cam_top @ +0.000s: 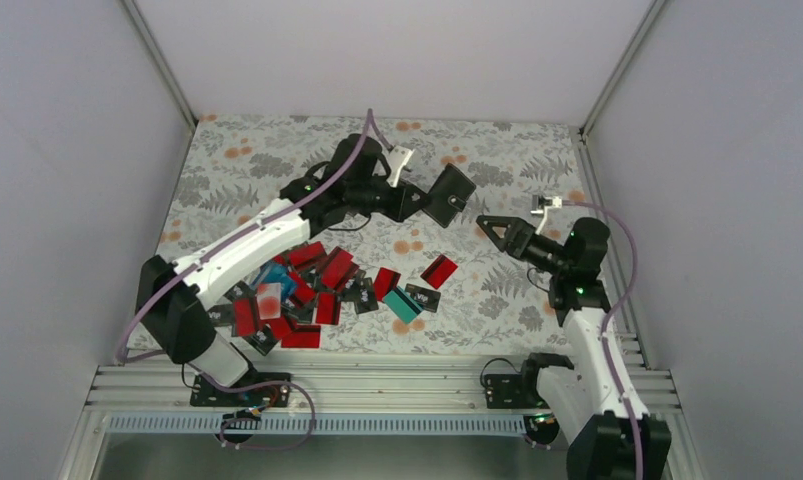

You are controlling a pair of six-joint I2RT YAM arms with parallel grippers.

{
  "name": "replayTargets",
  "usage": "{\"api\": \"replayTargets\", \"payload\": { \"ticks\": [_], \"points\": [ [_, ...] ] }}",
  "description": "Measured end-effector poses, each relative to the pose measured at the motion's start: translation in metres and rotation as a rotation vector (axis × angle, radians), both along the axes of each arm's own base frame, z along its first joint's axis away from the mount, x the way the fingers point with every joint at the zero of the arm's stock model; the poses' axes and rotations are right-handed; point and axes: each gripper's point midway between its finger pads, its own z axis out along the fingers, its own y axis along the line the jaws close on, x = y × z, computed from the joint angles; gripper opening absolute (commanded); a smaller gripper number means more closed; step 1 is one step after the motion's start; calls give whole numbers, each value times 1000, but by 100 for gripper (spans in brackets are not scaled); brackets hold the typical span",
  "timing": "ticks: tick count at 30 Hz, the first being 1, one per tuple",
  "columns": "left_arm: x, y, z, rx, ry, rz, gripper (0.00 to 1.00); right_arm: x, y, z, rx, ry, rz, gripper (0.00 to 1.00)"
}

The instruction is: Put the credit cards into the card holder

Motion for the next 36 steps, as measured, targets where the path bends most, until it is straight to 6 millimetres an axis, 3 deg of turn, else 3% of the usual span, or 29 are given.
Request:
{"api": "replayTargets", "payload": {
  "ticks": [4,7,12,15,22,29,30,31,33,34,36],
  "points": [
    [-9,2,26,-57,-9,-25,2,2,26,15,39,-41,114,87],
    [-16,4,43,-92,-15,-42,3,5,41,36,55,-97,175,84],
    [-25,13,70,-148,-29,-59,3,9,52,82,82,-221,224,77],
    [-31,17,83,-176,-35,-68,2,12,56,98,101,-255,243,71],
    [-45,24,101,-210,-48,-93,2,15,62,129,127,-314,286,48],
    [-53,30,111,-225,-63,-96,3,1,78,154,116,-398,370,28],
    [-54,31,113,-227,-66,-96,6,-1,80,157,111,-412,379,26],
    [-55,32,114,-229,-68,-97,16,-3,82,159,105,-421,391,25],
    [-57,34,117,-231,-72,-96,55,-6,85,162,88,-440,410,22],
    [-58,36,118,-230,-81,-92,68,-7,86,164,76,-449,420,21],
    [-61,41,122,-230,-99,-81,84,-8,89,166,52,-470,442,17]
  ]
}}
